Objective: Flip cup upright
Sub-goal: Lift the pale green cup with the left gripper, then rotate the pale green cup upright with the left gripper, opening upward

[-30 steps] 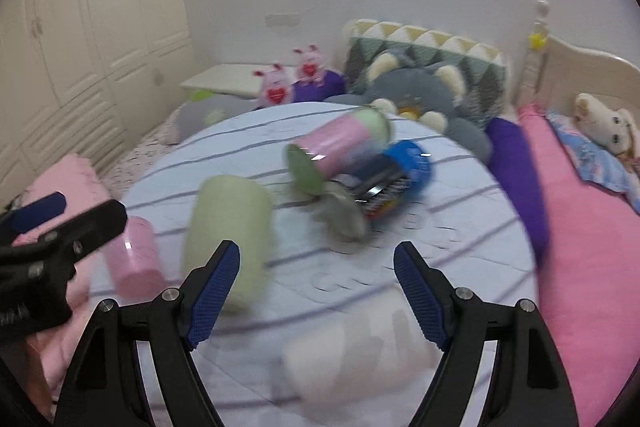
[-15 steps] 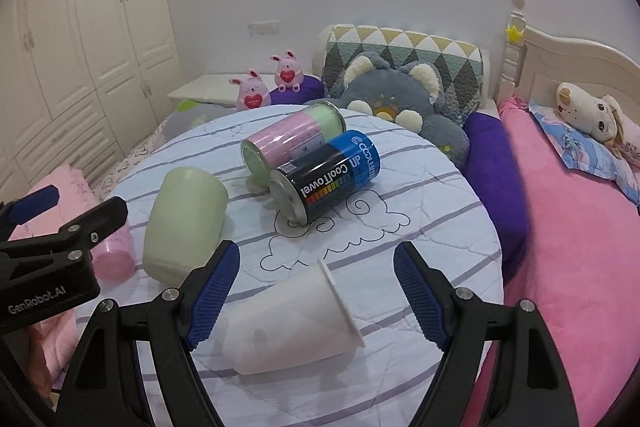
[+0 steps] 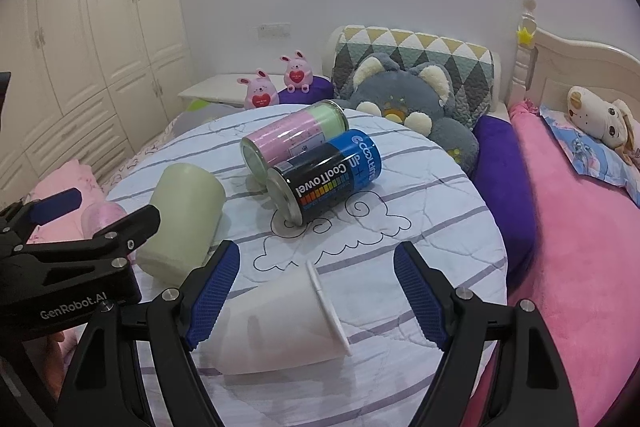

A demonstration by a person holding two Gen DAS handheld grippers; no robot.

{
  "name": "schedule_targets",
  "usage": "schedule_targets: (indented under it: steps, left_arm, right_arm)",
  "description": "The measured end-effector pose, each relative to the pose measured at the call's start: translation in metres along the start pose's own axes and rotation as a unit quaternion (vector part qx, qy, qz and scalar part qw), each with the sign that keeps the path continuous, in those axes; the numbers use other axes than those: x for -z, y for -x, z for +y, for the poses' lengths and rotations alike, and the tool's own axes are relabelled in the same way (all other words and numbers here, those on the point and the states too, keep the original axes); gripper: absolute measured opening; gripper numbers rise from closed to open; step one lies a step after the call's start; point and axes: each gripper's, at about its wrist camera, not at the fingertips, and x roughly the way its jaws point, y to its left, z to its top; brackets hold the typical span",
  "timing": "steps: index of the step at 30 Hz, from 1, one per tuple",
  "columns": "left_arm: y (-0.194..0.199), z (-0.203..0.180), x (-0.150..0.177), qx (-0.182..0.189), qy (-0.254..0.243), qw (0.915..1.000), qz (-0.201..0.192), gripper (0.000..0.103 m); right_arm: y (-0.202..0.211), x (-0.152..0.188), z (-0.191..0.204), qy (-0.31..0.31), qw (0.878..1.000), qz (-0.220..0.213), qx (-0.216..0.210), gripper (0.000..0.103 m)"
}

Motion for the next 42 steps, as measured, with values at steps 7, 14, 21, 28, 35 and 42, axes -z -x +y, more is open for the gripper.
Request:
schedule_targets:
  steps: [7, 14, 21, 28, 35, 42]
  left_arm:
    - [-0.026, -0.007, -0.007, 0.011, 0.0, 0.9992, 0.039, 0.103]
    - [-0.06, -0.009, -0.013, 0.021, 0.003, 0.9955, 0.092, 0.103]
    - [-0.098, -0.001, -0.017, 0.067, 0.037, 0.9836, 0.163, 0.103]
    - [-0.11, 0.004, -0.015, 0.054, 0.05, 0.9809, 0.18, 0.082]
    - [-0.095, 0.004, -0.019, 0.056, 0.038, 0.9879, 0.14, 0.08]
    - [-0.065, 0.009, -0.028, 0.049, 0.035, 0.9957, 0.071, 0.08]
  right_arm:
    - [-0.007, -0.002, -0.007, 0.0, 1.0, 0.006, 0.002, 0.081]
    - [-0.018, -0.006, -0.01, 0.001, 1.0, 0.013, -0.003, 0.081]
    - [-0.029, -0.008, -0.012, 0.001, 1.0, 0.024, -0.007, 0.081]
    - [-0.031, -0.008, -0.012, 0.0, 1.0, 0.024, -0.009, 0.081]
    - [-0.036, -0.009, -0.013, -0.004, 0.999, 0.031, -0.009, 0.081]
    - [-0.037, -0.01, -0.012, -0.009, 1.0, 0.028, -0.012, 0.081]
